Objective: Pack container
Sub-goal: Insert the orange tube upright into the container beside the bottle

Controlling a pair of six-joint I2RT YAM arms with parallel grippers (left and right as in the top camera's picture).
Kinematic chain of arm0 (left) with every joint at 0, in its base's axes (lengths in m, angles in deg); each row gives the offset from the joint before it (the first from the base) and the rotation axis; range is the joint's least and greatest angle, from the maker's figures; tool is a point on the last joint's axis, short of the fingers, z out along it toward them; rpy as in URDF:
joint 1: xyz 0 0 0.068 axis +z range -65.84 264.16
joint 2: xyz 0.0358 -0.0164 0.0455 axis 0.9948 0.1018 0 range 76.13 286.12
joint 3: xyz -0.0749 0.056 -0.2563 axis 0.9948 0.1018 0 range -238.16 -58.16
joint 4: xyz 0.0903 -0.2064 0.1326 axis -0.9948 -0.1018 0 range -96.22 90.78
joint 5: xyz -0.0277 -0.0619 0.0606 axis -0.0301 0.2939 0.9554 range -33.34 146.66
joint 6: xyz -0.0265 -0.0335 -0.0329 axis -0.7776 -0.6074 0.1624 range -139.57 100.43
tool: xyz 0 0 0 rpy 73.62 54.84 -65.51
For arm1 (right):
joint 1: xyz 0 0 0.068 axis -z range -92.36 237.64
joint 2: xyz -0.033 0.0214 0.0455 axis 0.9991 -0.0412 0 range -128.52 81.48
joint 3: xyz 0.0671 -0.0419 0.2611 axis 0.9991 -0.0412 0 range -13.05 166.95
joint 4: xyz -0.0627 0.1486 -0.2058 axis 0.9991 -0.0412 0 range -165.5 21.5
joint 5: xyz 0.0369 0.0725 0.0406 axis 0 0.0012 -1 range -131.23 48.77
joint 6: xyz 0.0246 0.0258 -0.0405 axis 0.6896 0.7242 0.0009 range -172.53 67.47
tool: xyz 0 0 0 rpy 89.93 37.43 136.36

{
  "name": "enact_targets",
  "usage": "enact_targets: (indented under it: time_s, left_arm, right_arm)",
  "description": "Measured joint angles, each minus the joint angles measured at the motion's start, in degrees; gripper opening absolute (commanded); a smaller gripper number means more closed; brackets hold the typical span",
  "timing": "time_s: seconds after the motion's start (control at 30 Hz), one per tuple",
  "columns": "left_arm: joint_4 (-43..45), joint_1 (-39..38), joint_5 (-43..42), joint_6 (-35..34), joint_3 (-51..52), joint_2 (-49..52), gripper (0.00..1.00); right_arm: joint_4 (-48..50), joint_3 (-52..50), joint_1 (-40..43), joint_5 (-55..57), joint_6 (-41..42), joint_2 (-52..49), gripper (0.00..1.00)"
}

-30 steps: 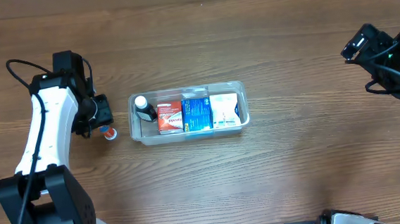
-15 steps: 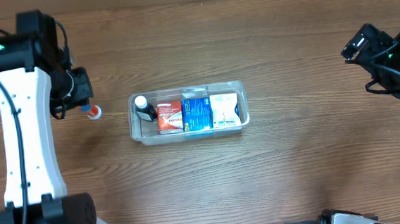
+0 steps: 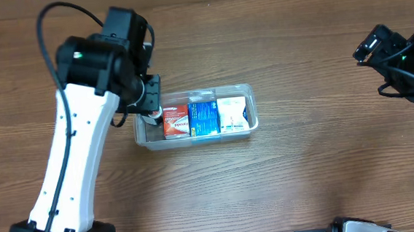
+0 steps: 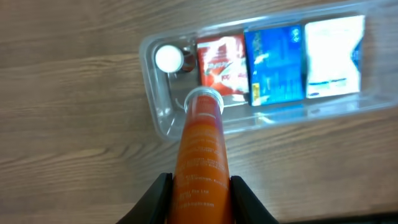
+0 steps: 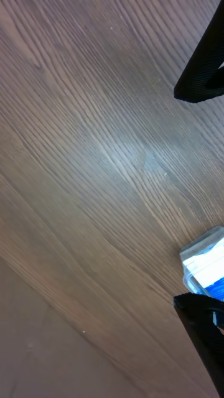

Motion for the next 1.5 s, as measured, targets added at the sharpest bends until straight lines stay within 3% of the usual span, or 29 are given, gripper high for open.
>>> enact_targets:
  time_s: [0.23, 0.47, 0.67, 1.03, 1.5]
  left_arm:
    - [14.29, 0.07, 0.85, -0.39, 20.24, 0.39, 0.16]
    - [25.73, 0.11, 2.82, -0.37, 31.12, 0.04, 0.15]
    - [26.47, 0.11, 3.13, -0.37, 32.13, -0.72, 0.14]
    - [17.25, 0.11, 2.51, -0.33, 23.37, -0.33, 0.2]
    - [29.9, 3.1, 2.95, -0.2, 32.26, -0.24, 0.22]
  right_arm:
    - [0.0, 0.0, 0.02, -0.02, 0.02, 0.0, 1.0]
    - [-0.02, 0.0, 0.0, 0.0, 0.0, 0.0, 1.0]
    - [0.0, 0.0, 0.0, 0.0, 0.02, 0.0, 1.0]
    - [0.0, 0.0, 0.0, 0.0, 0.02, 0.0, 1.0]
    - [0.02, 0.0, 0.0, -0.02, 0.02, 0.0, 1.0]
